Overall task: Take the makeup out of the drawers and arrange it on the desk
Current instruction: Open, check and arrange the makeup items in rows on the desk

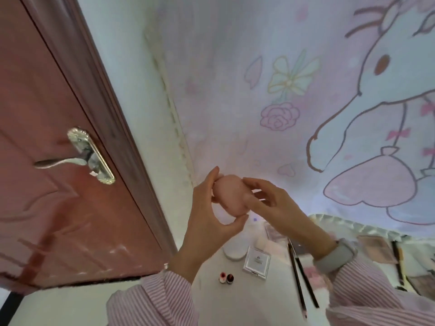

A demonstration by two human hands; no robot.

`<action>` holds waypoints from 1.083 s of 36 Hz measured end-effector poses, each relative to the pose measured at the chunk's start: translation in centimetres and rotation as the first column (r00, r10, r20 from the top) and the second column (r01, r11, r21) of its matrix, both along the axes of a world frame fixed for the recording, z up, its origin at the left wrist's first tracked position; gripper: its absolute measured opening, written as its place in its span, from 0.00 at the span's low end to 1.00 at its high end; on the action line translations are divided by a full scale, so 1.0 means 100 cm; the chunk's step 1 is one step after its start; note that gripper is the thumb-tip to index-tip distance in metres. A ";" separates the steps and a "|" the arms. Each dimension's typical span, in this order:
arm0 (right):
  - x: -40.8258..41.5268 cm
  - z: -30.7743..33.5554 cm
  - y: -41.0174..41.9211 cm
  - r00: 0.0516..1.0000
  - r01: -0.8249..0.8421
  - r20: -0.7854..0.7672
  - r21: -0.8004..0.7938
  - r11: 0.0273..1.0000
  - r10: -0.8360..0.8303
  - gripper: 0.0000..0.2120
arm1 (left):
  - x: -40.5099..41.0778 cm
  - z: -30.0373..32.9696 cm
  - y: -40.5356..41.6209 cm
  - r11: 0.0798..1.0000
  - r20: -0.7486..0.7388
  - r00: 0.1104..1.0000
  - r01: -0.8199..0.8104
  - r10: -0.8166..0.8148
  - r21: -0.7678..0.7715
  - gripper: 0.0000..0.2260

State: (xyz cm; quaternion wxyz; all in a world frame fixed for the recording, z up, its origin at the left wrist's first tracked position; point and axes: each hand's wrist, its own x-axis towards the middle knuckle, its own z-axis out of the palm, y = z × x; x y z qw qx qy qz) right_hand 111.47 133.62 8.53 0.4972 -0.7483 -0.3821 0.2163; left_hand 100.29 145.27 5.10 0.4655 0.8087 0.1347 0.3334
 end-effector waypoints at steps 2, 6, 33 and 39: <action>0.004 0.018 -0.004 1.000 -0.005 0.020 -0.022 1.000 0.006 0.24 | 0.008 0.020 -0.003 0.999 0.037 0.999 0.025 -0.027 0.047 0.39; 0.008 0.048 -0.013 1.000 0.015 0.019 0.045 0.999 -0.015 0.17 | 0.022 0.051 -0.009 0.990 0.083 0.990 0.106 -0.114 0.091 0.38; 0.025 0.057 -0.076 0.983 0.091 0.175 -0.149 0.985 -0.064 0.15 | 0.056 0.040 -0.060 0.934 -0.031 0.934 0.352 -0.355 -0.061 0.33; 0.017 0.000 -0.097 0.989 0.144 0.011 -0.208 0.967 -0.145 0.11 | 0.043 -0.015 -0.077 0.878 -0.105 0.901 0.375 -0.421 -0.297 0.33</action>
